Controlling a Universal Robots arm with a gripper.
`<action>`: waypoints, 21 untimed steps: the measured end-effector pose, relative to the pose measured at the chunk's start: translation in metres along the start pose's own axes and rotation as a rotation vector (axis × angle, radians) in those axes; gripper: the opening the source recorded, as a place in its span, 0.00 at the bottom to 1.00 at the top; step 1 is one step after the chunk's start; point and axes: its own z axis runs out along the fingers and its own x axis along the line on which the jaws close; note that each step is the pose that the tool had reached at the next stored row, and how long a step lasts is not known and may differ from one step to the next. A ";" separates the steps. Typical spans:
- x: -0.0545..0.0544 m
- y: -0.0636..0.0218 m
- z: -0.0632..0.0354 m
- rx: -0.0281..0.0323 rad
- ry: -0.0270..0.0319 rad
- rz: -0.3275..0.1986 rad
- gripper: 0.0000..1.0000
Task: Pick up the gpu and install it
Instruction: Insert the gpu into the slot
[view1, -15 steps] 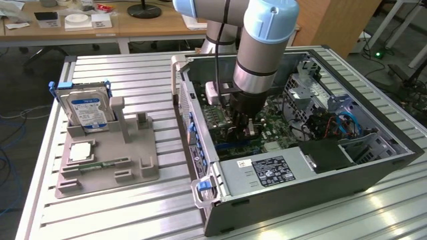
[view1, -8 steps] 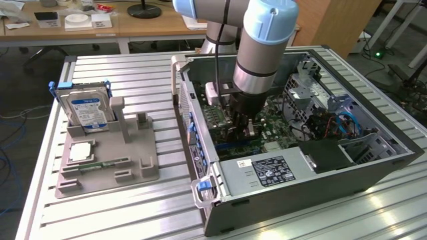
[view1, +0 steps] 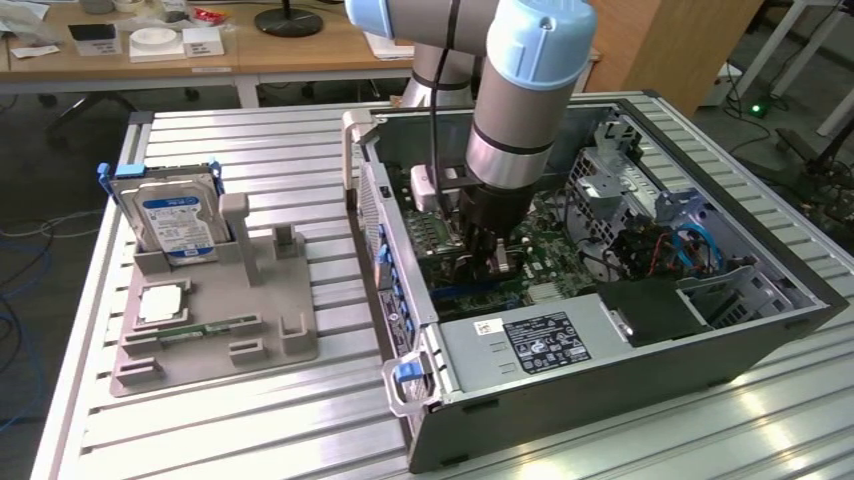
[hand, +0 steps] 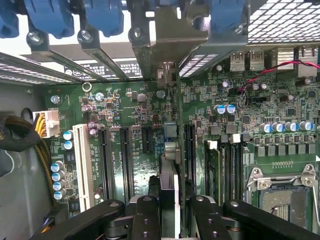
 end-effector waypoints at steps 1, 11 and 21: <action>0.000 0.0000 0.0003 0.0000 -0.0001 0.000 0.27; 0.000 0.0000 0.0008 0.0000 -0.0002 0.000 0.27; 0.000 -0.0002 -0.0058 -0.0002 -0.0043 0.000 0.27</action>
